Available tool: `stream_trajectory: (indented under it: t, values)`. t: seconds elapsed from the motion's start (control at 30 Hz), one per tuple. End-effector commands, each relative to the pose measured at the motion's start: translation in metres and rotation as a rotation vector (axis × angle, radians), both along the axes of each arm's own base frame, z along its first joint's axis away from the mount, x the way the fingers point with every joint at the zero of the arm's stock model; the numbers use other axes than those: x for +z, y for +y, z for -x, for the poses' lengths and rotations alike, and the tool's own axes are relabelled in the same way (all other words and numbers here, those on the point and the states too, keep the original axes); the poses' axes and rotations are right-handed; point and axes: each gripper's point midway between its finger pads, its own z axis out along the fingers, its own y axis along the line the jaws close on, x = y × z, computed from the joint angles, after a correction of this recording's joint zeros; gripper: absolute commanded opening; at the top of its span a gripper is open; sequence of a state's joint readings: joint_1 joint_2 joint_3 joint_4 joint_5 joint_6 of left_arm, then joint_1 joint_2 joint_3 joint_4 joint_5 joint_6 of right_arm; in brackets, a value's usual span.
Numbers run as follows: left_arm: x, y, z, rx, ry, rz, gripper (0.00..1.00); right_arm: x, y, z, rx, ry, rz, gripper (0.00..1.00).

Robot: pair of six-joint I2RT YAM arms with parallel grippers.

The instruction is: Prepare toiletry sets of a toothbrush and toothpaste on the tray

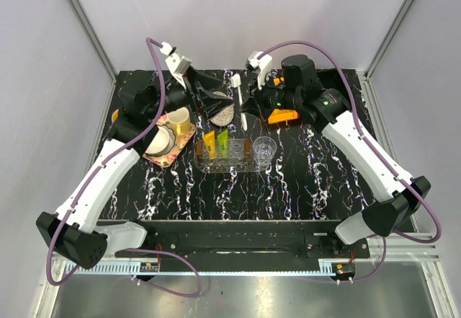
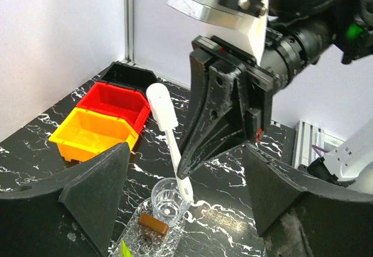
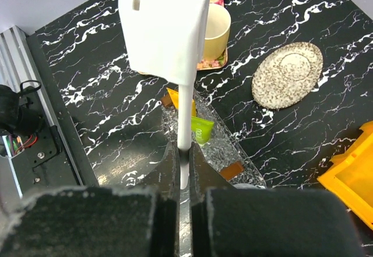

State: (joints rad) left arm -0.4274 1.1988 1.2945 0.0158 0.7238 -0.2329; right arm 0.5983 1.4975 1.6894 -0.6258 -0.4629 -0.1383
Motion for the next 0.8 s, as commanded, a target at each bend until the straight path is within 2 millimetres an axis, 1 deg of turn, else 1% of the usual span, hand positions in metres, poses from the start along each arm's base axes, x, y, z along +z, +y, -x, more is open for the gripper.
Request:
stream_trajectory:
  t: [0.0, 0.1, 0.3, 0.33, 0.37, 0.53, 0.67, 0.77]
  values:
    - [0.022, 0.003, -0.014, 0.067, 0.002, 0.043, 0.82, 0.021, 0.001, -0.005, -0.035, -0.104, -0.013, 0.00]
    - [0.023, 0.002, -0.020, 0.081, 0.005, 0.041, 0.82, 0.023, 0.004, -0.006, -0.040, -0.114, -0.013, 0.00]
    - [0.020, -0.009, -0.029, 0.075, 0.042, 0.042, 0.81, 0.024, 0.007, -0.008, -0.058, -0.120, -0.004, 0.00]
    - [0.020, -0.012, -0.028, 0.068, 0.047, 0.044, 0.79, 0.024, 0.007, -0.009, -0.067, -0.123, -0.004, 0.00]
    - [0.017, -0.013, -0.032, 0.077, 0.059, 0.042, 0.78, 0.023, 0.007, -0.009, -0.068, -0.123, -0.002, 0.00]
    - [0.011, -0.021, -0.035, 0.077, 0.073, 0.037, 0.73, 0.021, 0.006, -0.011, -0.087, -0.129, 0.008, 0.00]
    - [0.008, -0.025, -0.039, 0.079, 0.079, 0.032, 0.64, 0.021, 0.008, -0.010, -0.084, -0.132, 0.006, 0.00]
    - [0.009, -0.029, -0.040, 0.073, 0.082, 0.031, 0.61, 0.019, 0.008, -0.010, -0.081, -0.128, 0.009, 0.00]
